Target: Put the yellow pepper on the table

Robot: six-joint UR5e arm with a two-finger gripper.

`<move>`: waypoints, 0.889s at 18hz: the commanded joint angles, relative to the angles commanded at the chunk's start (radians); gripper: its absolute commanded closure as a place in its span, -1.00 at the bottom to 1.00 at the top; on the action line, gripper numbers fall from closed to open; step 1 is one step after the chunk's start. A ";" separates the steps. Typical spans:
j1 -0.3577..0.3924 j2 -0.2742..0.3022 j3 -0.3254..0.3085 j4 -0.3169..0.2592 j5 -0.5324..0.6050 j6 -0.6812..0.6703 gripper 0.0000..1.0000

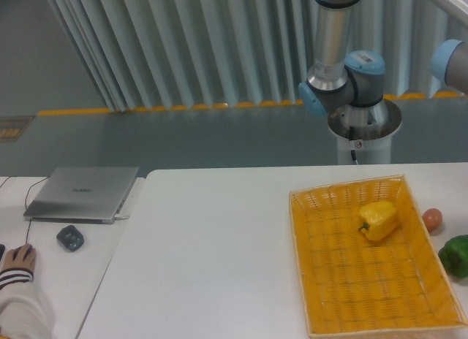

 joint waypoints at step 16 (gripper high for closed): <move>-0.009 0.005 -0.017 -0.017 -0.049 -0.182 -1.00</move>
